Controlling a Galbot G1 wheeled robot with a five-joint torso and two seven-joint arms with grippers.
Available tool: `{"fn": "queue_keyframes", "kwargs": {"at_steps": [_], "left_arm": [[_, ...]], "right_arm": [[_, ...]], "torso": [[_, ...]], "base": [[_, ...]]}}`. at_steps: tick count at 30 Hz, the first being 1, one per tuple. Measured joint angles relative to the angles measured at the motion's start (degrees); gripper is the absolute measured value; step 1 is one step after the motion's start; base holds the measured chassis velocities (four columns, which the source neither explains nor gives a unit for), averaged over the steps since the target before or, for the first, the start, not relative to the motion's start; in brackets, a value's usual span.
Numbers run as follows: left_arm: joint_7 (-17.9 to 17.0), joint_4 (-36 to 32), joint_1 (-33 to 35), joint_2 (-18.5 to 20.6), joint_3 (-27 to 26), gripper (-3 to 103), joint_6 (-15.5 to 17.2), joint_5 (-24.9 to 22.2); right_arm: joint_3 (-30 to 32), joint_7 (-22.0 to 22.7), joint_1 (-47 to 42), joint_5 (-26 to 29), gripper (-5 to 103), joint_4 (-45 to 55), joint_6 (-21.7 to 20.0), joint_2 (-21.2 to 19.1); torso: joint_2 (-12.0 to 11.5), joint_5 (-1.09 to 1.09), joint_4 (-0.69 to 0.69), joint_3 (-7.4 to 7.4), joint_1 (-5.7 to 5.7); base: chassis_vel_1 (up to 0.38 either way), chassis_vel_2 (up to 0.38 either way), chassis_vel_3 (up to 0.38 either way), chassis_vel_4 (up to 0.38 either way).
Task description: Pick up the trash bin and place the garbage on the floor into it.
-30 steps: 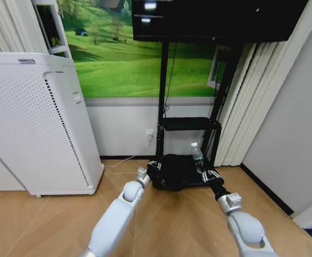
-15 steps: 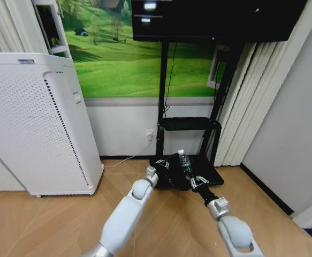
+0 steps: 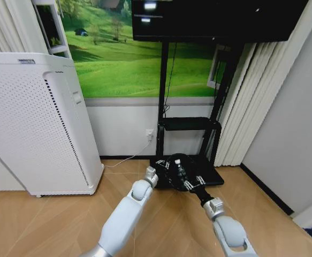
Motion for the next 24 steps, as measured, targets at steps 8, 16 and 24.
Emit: {"fn": "queue_keyframes", "kwargs": {"at_steps": [8, 16, 24], "left_arm": [[-0.44, -1.65, 0.68, 1.21, -0.24, 7, 0.51, -0.20], [-0.55, -4.31, 2.08, 3.55, -1.48, 7, 1.36, -1.10], [-0.65, -7.11, 3.49, 6.95, -2.80, 7, 1.90, -2.29]], "right_arm": [[2.79, 0.98, -1.93, 4.32, 98, 4.62, -2.08, -0.70], [3.89, 1.25, -7.42, 13.58, 100, 5.04, -5.79, -7.10], [2.99, 0.91, -5.49, 13.06, 100, -6.39, -0.86, -12.93]], "torso": [[0.00, 0.00, 0.00, 0.00, 0.00], [0.01, 0.00, -0.01, 0.00, 0.00], [0.00, 0.01, 0.00, 0.00, 0.00]], "base": [[0.000, 0.000, 0.000, 0.000], [0.000, 0.000, 0.000, 0.000], [0.000, 0.000, 0.000, 0.000]]}}
